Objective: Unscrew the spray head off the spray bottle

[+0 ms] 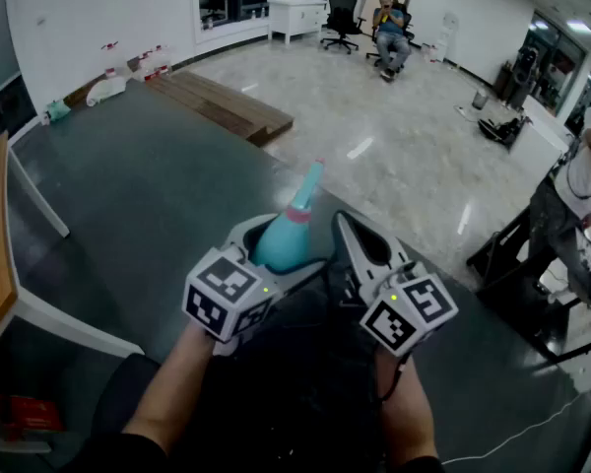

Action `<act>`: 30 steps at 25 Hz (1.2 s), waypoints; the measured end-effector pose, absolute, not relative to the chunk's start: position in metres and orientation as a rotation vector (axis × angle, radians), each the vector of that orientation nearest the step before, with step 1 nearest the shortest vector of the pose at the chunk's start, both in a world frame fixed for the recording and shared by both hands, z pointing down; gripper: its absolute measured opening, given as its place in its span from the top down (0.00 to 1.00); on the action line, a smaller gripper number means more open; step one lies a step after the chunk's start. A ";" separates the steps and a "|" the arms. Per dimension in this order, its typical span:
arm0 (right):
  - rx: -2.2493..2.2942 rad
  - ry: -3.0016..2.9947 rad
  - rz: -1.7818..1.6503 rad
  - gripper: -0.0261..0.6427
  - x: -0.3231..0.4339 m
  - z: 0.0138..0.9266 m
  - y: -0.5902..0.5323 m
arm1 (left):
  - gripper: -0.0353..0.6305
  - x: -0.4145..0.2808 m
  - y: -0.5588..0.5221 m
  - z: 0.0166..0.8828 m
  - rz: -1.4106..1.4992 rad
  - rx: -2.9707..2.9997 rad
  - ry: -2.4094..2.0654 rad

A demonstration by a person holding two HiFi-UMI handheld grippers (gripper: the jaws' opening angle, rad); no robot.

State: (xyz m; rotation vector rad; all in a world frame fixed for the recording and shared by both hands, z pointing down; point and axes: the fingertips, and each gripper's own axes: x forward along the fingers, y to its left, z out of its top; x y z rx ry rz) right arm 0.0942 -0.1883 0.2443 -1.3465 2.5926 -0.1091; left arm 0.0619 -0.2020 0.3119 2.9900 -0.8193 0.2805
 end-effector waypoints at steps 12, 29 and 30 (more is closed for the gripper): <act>-1.332 2.604 -0.115 0.96 0.094 0.244 -0.187 | 0.31 0.064 -0.200 0.314 0.286 2.990 -0.815; -1.170 2.631 -0.133 0.95 0.076 0.227 -0.172 | 0.31 0.066 -0.196 0.313 0.295 3.033 -0.838; -1.161 2.631 -0.136 0.94 0.075 0.225 -0.171 | 0.31 0.066 -0.196 0.312 0.293 3.037 -0.844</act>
